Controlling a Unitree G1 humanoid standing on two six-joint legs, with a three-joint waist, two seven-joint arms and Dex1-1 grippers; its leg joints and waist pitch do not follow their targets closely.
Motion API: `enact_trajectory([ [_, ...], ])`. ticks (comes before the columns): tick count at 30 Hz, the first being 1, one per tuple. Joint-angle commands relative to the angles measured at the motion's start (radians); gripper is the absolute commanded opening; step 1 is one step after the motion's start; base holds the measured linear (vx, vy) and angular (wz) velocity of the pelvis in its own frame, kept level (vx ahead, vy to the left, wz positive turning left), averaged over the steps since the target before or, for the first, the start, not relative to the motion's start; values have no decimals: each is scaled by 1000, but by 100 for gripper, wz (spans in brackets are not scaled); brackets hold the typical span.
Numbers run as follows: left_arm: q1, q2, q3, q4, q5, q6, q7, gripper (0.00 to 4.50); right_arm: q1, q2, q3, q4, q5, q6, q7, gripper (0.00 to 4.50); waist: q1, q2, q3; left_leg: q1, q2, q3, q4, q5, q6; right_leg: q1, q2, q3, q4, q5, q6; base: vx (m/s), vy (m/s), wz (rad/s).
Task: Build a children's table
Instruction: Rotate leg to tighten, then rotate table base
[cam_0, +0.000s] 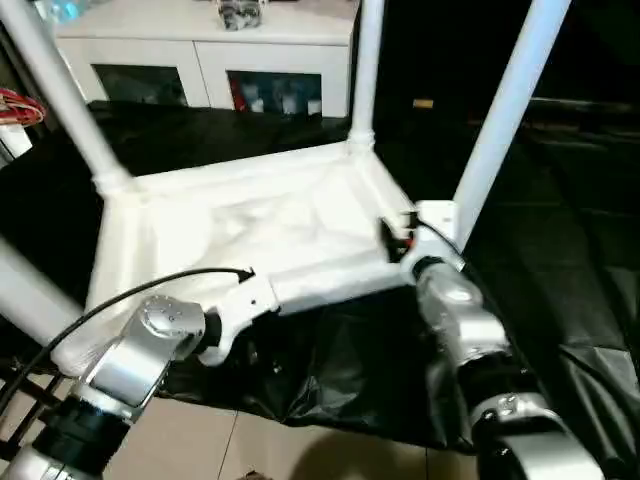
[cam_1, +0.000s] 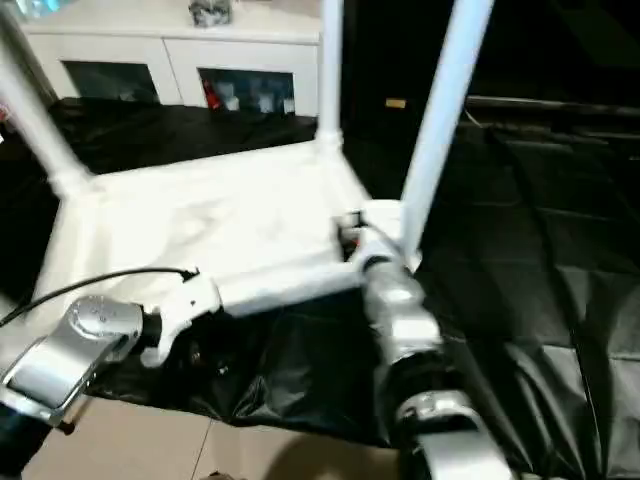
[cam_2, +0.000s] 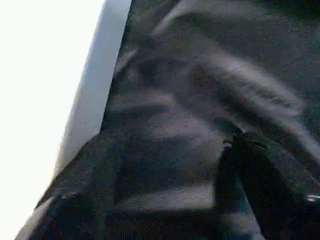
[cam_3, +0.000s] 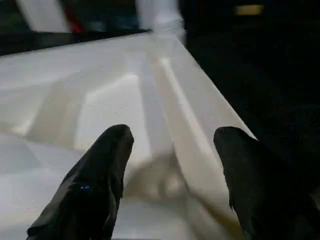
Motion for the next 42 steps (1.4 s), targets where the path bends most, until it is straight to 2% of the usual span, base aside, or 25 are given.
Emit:
enact_trajectory([
  [1, -21, 8, 19, 33, 33, -20, 44, 413, -26, -51, -56, 43, -3, -30, -43, 300, -10, 11, -71, 20, 22, -7, -71, -297, -40, 40, -38, 36, -60, -203, -191, 0, 0, 0],
  [5, -41, -16, 40, 76, 35, -55, 104, 437, -61, -114, -83, 107, 4, -67, -49, 300, -8, 8, -75, 18, 19, -3, -63, -260, -27, 42, -36, 35, -53, -139, -212, 0, 0, 0],
  [7, -45, -18, 43, 86, 35, -70, 114, 437, -72, -137, -93, 127, 8, -75, -43, 300, -8, 5, -76, 11, 18, -5, -61, -237, -15, 49, -38, 33, -51, -128, -214, 0, 0, 0],
  [10, -33, -22, 74, 93, 23, -120, 142, 437, -97, -190, -109, 180, 4, -98, -33, 300, -6, 9, -78, 12, 17, -3, -55, -225, -2, 48, -36, 31, -50, -112, -231, 0, 0, 0],
  [13, 24, -36, 137, 47, -41, -196, 149, 437, -107, -219, -117, 205, 11, -117, -17, 300, -5, 10, -80, 9, 18, -3, -51, -210, 8, 48, -37, 29, -47, -81, -245, 0, 0, 0],
  [14, 55, -45, 165, 19, -80, -241, 142, 437, -105, -222, -120, 202, 15, -123, -2, 300, -3, 8, -82, 4, 19, -4, -49, -194, 18, 51, -38, 27, -44, -65, -251, 0, 0, 0],
  [16, 108, -65, 210, -29, -152, -248, 114, 437, -84, -214, -122, 170, 36, -125, 61, 300, -5, 9, -80, 1, 21, -4, -50, -197, 32, 50, -37, 25, -44, -63, -257, 0, 0, 0],
  [17, 108, -65, 210, -29, -152, -248, 114, 437, -84, -214, -122, 170, 36, -125, 61, 300, -6, 10, -80, 2, 22, -3, -48, -206, 36, 49, -38, 25, -43, -71, -259, 0, 0, 0],
  [18, 163, -78, 247, -62, -222, -250, 77, 437, -47, -204, -103, 117, 57, -121, 156, 300, -7, 9, -76, 4, 21, -2, -51, -231, 40, 45, -35, 25, -47, -108, -257, 0, 0, 0],
  [19, 163, -78, 247, -62, -222, -250, 77, 437, -47, -204, -103, 117, 57, -121, 156, 300, -6, 10, -75, 3, 22, -1, -50, -248, 42, 47, -38, 26, -47, -122, -257, 0, 0, 0],
  [20, 217, -74, 282, -76, -287, -221, 31, 437, 21, -191, -71, 5, 112, -82, 307, 300, -6, 9, -71, 5, 23, -1, -55, -288, 43, 47, -36, 26, -55, -180, -240, 0, 0, 0],
  [21, 230, -68, 289, -77, -299, -210, 16, 437, 42, -189, -61, -30, 125, -68, 342, 300, -3, 9, -70, 2, 28, -3, -57, -293, 44, 47, -38, 27, -55, -189, -231, 0, 0, 0],
  [22, 244, -56, 297, -75, -312, -199, -4, 437, 68, -189, -46, -74, 140, -51, 382, 300, -4, 12, -68, 4, 27, -2, -60, -307, 46, 44, -32, 26, -59, -216, -220, 0, 0, 0],
  [24, 255, -31, 306, -50, -312, -209, -24, 437, 102, -194, -26, -124, 151, -42, 425, 300, -3, 14, -67, 9, 29, -3, -63, -335, 36, 36, -31, 27, -64, -262, -215, 0, 0, 0],
  [27, 270, 13, 364, 37, -335, -256, -78, 437, 183, -211, 17, -232, 168, -16, 478, 300, -4, 16, -59, 12, 26, -8, -71, -398, 11, 33, -33, 28, -77, -369, -178, 0, 0, 0],
  [28, 277, 49, 426, 114, -355, -317, -113, 437, 253, -231, 46, -312, 189, 14, 524, 300, -2, 20, -58, 16, 27, -9, -72, -416, 3, 28, -35, 31, -79, -393, -166, 0, 0, 0],
  [29, 277, 49, 426, 114, -355, -317, -113, 437, 253, -231, 46, -312, 189, 14, 524, 300, -3, 18, -56, 17, 25, -9, -73, -422, 4, 28, -33, 31, -84, -404, -157, 0, 0, 0],
  [30, 279, 68, 478, 170, -362, -383, -114, 437, 293, -243, 55, -341, 189, 25, 549, 300, -5, 20, -55, 17, 26, -13, -76, -442, -5, 28, -35, 31, -82, -412, -154, 0, 0, 0],
  [31, 278, 72, 495, 183, -371, -389, -110, 437, 304, -243, 52, -348, 181, 26, 551, 300, -4, 21, -55, 21, 26, -14, -77, -467, -11, 25, -36, 32, -86, -431, -148, 0, 0, 0],
  [33, 264, 82, 535, 216, -385, -404, -90, 437, 320, -243, 38, -345, 162, 23, 539, 300, -6, 23, -55, 20, 27, -18, -79, -480, -21, 27, -40, 33, -83, -429, -156, 0, 0, 0],
  [36, 240, 100, 571, 254, -401, -405, -73, 437, 344, -249, 26, -362, 140, 47, 512, 300, -6, 24, -55, 25, 27, -16, -79, -493, -27, 21, -39, 35, -83, -417, -167, 0, 0, 0],
  [38, 216, 107, 593, 289, -409, -412, -63, 437, 359, -257, 24, -376, 132, 70, 493, 300, -6, 24, -55, 20, 25, -17, -81, -474, -26, 28, -40, 35, -81, -404, -165, 0, 0, 0],
  [40, 157, 79, 629, 339, -422, -469, -19, 437, 359, -269, 24, -360, 111, 117, 426, 300, -5, 23, -56, 22, 24, -16, -79, -461, -26, 28, -41, 35, -81, -393, -168, 0, 0, 0],
  [41, 152, 76, 633, 344, -425, -473, -15, 437, 359, -270, 24, -358, 110, 122, 420, 300, -2, 25, -59, 27, 25, -14, -77, -449, -30, 27, -41, 36, -78, -368, -178, 0, 0, 0],
  [42, 128, 57, 638, 357, -430, -489, 2, 437, 350, -274, 25, -338, 88, 113, 386, 300, -2, 22, -59, 24, 26, -15, -76, -441, -31, 28, -42, 36, -77, -356, -182, 0, 0, 0],
])
